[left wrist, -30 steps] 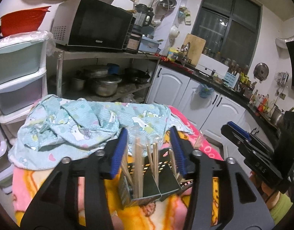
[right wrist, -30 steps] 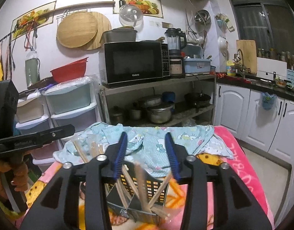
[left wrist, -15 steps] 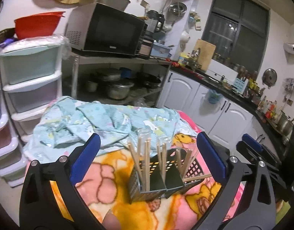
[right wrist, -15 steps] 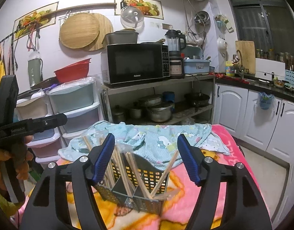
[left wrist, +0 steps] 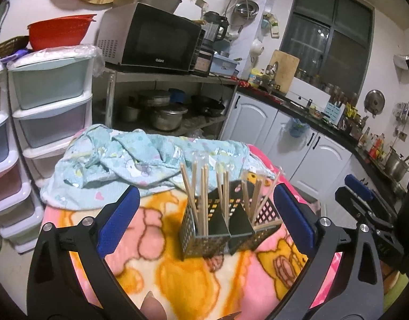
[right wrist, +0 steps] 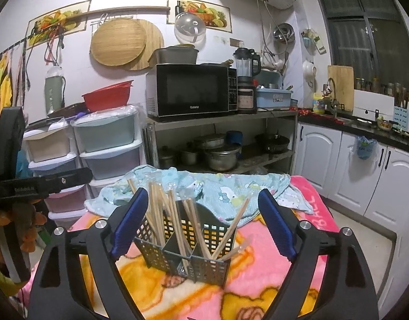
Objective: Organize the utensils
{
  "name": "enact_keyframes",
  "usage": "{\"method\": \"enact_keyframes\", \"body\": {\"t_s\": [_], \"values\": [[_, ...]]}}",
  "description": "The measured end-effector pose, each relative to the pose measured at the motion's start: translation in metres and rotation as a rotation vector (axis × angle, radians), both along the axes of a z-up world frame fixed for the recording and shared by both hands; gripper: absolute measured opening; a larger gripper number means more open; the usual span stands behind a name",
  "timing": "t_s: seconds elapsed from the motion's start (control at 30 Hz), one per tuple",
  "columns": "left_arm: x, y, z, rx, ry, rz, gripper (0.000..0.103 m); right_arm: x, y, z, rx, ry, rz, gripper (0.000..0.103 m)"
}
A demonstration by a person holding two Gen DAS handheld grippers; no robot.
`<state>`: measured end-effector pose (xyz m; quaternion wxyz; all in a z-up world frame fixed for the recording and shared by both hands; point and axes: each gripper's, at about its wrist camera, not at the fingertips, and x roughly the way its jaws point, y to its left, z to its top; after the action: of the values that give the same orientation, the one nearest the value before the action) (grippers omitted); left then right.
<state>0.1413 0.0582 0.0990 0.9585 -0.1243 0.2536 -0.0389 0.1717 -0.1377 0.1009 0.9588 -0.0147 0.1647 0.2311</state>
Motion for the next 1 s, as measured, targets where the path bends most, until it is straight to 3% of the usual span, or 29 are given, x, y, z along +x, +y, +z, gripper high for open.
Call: {"method": "enact_keyframes", "body": {"t_s": [0.4,1.0], "values": [[-0.021,-0.007,-0.030,0.015,0.053,0.000,0.092,-0.031,0.002,-0.018,-0.045,-0.034,-0.010,0.089],[-0.056,-0.018,-0.075,0.066,0.068,0.026,0.092,-0.054,0.003,-0.069,-0.107,0.040,-0.022,0.095]]}}
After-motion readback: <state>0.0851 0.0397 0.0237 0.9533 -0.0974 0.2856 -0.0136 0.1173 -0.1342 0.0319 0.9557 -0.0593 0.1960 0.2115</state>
